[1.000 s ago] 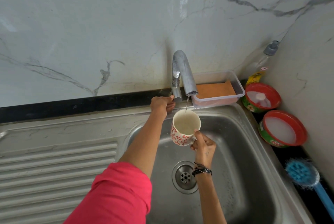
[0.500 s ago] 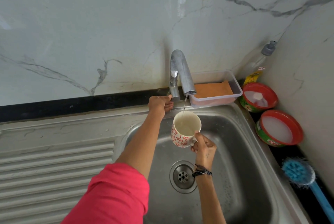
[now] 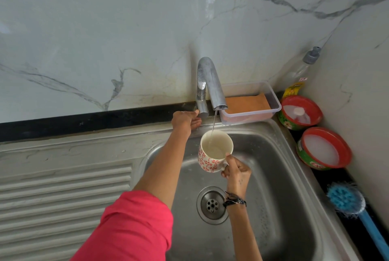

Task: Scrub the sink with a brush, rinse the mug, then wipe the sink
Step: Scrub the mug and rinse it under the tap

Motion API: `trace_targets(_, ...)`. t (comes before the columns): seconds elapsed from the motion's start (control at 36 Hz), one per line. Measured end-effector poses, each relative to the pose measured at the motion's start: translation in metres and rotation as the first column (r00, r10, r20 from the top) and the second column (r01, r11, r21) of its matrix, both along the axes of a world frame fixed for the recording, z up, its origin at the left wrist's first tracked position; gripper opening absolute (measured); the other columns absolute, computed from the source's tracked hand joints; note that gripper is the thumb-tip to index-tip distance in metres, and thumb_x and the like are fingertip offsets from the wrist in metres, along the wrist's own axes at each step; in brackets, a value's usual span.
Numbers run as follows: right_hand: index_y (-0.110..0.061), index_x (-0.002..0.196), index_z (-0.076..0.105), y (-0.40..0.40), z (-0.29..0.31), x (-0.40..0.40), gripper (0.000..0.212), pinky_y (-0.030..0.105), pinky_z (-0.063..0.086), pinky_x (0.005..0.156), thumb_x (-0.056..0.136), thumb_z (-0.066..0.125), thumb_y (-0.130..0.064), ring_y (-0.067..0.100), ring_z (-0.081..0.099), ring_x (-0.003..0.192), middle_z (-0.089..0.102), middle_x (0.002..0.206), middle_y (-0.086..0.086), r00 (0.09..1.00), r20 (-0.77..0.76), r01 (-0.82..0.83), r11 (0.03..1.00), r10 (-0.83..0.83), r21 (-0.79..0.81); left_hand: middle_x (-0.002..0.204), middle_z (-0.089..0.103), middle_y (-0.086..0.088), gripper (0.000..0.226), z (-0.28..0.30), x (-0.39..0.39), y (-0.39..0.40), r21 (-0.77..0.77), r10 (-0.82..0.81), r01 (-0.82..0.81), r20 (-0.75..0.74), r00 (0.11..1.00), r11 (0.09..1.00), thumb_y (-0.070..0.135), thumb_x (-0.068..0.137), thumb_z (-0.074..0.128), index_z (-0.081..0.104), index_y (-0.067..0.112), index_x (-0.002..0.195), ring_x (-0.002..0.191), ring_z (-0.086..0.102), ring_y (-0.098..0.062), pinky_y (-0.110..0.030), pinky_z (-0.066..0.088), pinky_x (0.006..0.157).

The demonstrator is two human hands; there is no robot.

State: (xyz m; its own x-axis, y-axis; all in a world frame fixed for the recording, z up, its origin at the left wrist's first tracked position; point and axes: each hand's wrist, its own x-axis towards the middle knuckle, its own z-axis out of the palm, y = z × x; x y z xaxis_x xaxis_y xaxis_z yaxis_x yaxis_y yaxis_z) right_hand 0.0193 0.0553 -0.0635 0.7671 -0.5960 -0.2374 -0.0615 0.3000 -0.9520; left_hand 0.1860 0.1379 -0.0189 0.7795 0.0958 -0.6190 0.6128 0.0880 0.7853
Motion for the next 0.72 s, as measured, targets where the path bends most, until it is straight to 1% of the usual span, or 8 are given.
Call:
trace_targets(0.11,-0.002,0.051,0.057,0.001,0.0005,-0.0009,0.028,0.024,0.026,0.051,0.071,0.058,-0.022,0.007,0.026,0.04,0.03,0.041,-0.002,1.0,-0.015,0.001,1.0,-0.001,0.006,0.069,0.063,-0.012,0.023,-0.0011,0.0003,0.0007,-0.003,0.006,-0.006,0.001,1.0,1.0,0.004,0.085,0.064,0.061,-0.009,0.104,0.044,0.062,-0.011,-0.023,0.055,0.057)
trace_targets(0.17,-0.009,0.047,0.058,0.0012,0.0,0.0002,0.027,0.025,0.027,0.052,0.07,0.057,-0.023,0.008,0.028,0.04,0.032,0.041,-0.002,1.0,-0.028,-0.001,1.0,0.002,0.006,0.069,0.062,-0.012,0.024,-0.0002,0.0009,0.0011,-0.012,0.013,-0.013,-0.003,1.0,1.0,0.003,0.085,0.064,0.061,-0.009,0.105,0.046,0.062,-0.011,-0.021,0.055,0.052)
trace_targets(0.25,-0.006,0.048,0.058,0.001,0.0008,0.0003,0.029,0.026,0.027,0.052,0.07,0.057,-0.024,0.008,0.028,0.04,0.032,0.041,-0.003,0.999,-0.03,-0.011,1.0,0.011,-0.002,0.072,0.063,-0.013,0.025,0.0005,0.0013,0.0013,-0.03,0.019,-0.019,-0.003,1.0,0.999,0.003,0.085,0.065,0.061,-0.009,0.106,0.059,0.063,-0.015,-0.022,0.055,0.054)
trace_targets(0.33,0.007,0.056,0.056,0.0004,0.0032,0.0,0.035,0.025,0.026,0.05,0.071,0.057,-0.023,0.008,0.026,0.04,0.03,0.043,0.001,1.0,-0.015,-0.007,1.0,0.007,-0.006,0.085,0.067,-0.016,0.025,-0.0001,0.0011,0.0017,-0.042,0.017,-0.017,0.004,1.0,0.999,0.003,0.085,0.065,0.061,-0.009,0.106,0.06,0.063,-0.015,-0.022,0.055,0.056)
trace_targets(0.39,0.004,0.053,0.057,-0.0008,0.0039,0.0004,0.033,0.025,0.027,0.051,0.074,0.059,-0.021,0.008,0.026,0.04,0.031,0.044,0.003,1.0,-0.015,-0.005,1.0,0.005,-0.009,0.093,0.067,-0.019,0.026,-0.001,0.0016,0.0019,-0.041,0.019,-0.018,0.007,1.0,0.999,0.003,0.085,0.065,0.061,-0.009,0.107,0.06,0.063,-0.015,-0.022,0.055,0.057)
trace_targets(0.5,-0.002,0.05,0.056,-0.0031,0.0011,0.0036,0.036,0.027,0.027,0.052,0.086,0.059,-0.006,0.007,0.027,0.039,0.031,0.04,-0.002,1.0,-0.017,0.01,1.0,-0.01,0.002,0.081,0.066,-0.017,0.026,-0.0011,0.0017,0.0027,-0.046,0.024,-0.024,0.002,1.0,0.999,0.003,0.084,0.065,0.061,-0.009,0.106,0.053,0.063,-0.013,-0.022,0.055,0.056)
trace_targets(0.67,-0.004,0.05,0.054,-0.0025,0.0023,0.0054,0.038,0.026,0.027,0.052,0.088,0.056,-0.002,0.006,0.027,0.037,0.029,0.037,-0.006,1.0,-0.013,0.018,1.0,-0.018,0.013,0.092,0.068,-0.02,0.025,-0.0005,0.002,0.0015,-0.031,0.023,-0.023,-0.004,1.0,0.999,0.004,0.084,0.066,0.061,-0.009,0.105,0.055,0.063,-0.014,-0.023,0.055,0.057)
trace_targets(0.72,-0.005,0.049,0.055,-0.002,0.0028,0.0051,0.039,0.026,0.026,0.052,0.087,0.056,-0.002,0.006,0.026,0.038,0.029,0.038,-0.005,1.0,-0.014,0.012,1.0,-0.012,0.016,0.079,0.067,-0.016,0.024,0.0005,0.0015,0.0015,-0.029,0.024,-0.025,-0.006,1.0,0.999,0.004,0.084,0.066,0.061,-0.009,0.103,0.05,0.062,-0.012,-0.022,0.055,0.054)
